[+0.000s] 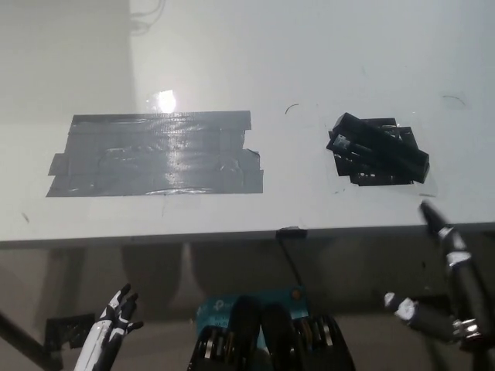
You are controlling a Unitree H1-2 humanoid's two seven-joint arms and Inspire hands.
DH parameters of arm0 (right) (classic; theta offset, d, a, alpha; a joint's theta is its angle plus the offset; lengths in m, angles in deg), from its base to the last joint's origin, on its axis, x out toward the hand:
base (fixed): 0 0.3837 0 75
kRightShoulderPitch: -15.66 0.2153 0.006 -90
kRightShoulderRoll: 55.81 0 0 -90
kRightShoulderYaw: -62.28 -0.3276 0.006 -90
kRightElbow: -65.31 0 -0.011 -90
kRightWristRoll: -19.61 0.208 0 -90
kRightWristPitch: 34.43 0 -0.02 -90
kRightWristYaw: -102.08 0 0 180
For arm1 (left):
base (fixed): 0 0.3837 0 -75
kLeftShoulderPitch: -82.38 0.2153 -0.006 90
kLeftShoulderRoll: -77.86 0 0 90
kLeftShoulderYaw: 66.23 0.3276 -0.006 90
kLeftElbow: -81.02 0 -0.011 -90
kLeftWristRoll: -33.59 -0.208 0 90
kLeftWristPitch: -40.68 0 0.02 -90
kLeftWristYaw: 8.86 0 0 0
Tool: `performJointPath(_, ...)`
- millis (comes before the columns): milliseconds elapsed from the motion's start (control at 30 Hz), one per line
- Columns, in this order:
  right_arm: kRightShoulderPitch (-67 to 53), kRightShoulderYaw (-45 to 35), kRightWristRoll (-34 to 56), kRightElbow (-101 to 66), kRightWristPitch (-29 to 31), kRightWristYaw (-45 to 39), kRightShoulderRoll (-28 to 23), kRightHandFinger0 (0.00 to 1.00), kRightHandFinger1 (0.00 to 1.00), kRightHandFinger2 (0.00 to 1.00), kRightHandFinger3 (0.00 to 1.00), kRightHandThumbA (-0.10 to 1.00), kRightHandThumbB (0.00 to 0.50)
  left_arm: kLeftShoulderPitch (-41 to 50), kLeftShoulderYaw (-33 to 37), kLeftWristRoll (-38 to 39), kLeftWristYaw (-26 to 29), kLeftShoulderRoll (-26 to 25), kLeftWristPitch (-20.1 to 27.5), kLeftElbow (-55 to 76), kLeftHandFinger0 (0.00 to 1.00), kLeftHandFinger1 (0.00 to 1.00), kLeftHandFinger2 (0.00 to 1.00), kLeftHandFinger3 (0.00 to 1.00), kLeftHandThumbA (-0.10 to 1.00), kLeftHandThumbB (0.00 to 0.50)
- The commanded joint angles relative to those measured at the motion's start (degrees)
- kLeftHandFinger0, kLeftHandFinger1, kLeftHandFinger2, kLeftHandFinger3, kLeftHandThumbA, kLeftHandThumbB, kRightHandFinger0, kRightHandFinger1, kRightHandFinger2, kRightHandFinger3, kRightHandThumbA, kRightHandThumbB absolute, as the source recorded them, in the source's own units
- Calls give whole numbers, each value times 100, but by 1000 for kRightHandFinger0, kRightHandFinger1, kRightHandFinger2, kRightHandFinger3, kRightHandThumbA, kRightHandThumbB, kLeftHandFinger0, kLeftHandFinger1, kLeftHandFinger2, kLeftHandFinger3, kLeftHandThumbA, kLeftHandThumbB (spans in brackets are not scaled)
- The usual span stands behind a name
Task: A stapler is kept on the black spot marked on the desk infront of the robot. The robot picks up the stapler using its right hand and passes it to a person
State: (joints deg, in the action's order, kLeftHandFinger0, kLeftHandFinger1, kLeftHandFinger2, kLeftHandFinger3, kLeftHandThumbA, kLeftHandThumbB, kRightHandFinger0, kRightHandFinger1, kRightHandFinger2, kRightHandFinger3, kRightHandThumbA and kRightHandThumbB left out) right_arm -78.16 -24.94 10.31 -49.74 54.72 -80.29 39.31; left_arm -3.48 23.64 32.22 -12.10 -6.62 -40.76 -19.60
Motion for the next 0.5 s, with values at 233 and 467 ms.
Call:
performJointPath(233,2861,-381,-351,-902,-2597,-1029,-1654,1000,1000,1000,1000,957,267,-86,0,19,-69,-34,140,104,861,1000,1000,1000,904,500)
performJointPath(467,4230,219,-735,955,-2608,-1624,-1787,1000,1000,1000,1000,967,265,-37,-1,41,-76,-16,164,82,858,1000,1000,1000,895,500)
